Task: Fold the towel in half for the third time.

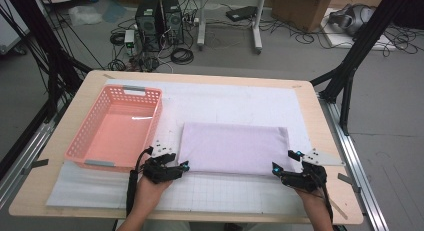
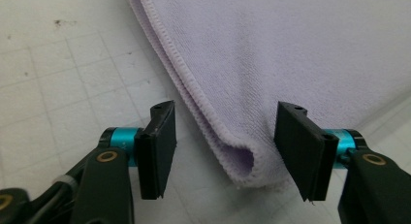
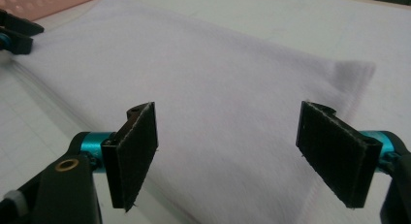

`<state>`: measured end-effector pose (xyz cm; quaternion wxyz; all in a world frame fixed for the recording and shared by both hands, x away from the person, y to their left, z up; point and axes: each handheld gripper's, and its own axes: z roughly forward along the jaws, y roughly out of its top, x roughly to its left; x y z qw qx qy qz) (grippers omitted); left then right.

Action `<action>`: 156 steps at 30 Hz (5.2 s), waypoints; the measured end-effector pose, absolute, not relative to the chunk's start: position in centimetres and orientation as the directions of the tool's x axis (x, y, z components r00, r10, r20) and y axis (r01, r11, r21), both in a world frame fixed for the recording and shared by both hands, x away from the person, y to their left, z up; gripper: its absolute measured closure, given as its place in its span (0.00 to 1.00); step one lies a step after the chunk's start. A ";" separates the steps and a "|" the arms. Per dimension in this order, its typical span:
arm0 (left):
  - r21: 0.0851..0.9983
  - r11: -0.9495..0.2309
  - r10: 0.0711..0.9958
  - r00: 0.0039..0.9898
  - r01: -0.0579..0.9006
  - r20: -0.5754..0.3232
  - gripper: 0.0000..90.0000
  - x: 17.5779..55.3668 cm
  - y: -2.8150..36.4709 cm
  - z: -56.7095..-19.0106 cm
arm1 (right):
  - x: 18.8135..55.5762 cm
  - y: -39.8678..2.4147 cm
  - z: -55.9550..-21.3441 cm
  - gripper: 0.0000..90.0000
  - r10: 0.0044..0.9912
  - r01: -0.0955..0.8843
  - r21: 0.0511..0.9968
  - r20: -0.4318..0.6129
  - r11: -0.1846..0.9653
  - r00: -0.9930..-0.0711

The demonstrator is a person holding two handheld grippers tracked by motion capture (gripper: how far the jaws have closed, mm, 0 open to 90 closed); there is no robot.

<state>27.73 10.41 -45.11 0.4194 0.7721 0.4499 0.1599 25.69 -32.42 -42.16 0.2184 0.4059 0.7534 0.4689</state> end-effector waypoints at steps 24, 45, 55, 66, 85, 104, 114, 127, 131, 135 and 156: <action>0.778 -0.193 0.789 0.566 0.597 -0.239 0.88 27.5 10.0 -45.3 | 36.7 -21.1 -38.3 0.23 0.687 0.424 0.834 0.077 0.353 -0.723; 0.763 -0.130 0.780 0.540 0.633 -0.316 0.90 27.6 10.7 -45.4 | 42.5 -11.9 -41.3 0.33 0.594 0.457 0.728 0.086 0.511 -0.800; 0.760 -0.116 0.779 0.533 0.639 -0.329 0.90 27.6 10.8 -45.5 | 44.1 -7.8 -43.4 0.41 0.536 0.432 0.658 0.052 0.616 -0.843; 0.760 -0.114 0.786 0.526 0.640 -0.325 0.90 27.4 11.3 -45.3 | 43.7 -6.6 -42.8 0.86 0.466 0.373 0.635 0.024 0.676 -0.885; 0.809 -0.050 0.737 0.568 0.586 -0.366 0.90 27.9 9.3 -41.4 | 43.2 -10.5 -38.6 0.87 0.468 0.334 0.811 0.085 0.480 -0.880; 0.803 -0.142 0.626 0.681 0.578 -0.380 0.90 30.9 0.7 -38.8 | 42.6 -21.3 -37.6 0.86 0.593 0.373 0.858 0.103 0.353 -0.799; 0.796 -0.190 0.602 0.709 0.575 -0.368 0.90 31.4 -3.1 -38.9 | 42.0 -24.9 -37.9 0.86 0.632 0.392 0.859 0.108 0.329 -0.767; 0.775 -0.220 0.577 0.719 0.593 -0.387 0.90 32.2 -7.7 -40.4 | 41.8 -29.1 -39.7 0.85 0.686 0.450 0.832 0.121 0.323 -0.717; 0.776 -0.220 0.575 0.722 0.591 -0.386 0.90 32.4 -9.0 -40.6 | 41.6 -30.1 -40.3 0.85 0.704 0.454 0.828 0.104 0.330 -0.702; 0.786 -0.224 0.581 0.726 0.577 -0.367 0.80 32.3 -9.4 -40.8 | 41.4 -30.9 -40.8 0.82 0.721 0.467 0.824 0.107 0.321 -0.684; 0.911 -0.138 0.648 0.731 0.388 -0.213 0.36 31.6 1.0 -39.9 | 35.8 -34.1 -40.7 0.55 0.831 0.534 0.824 0.156 0.189 -0.533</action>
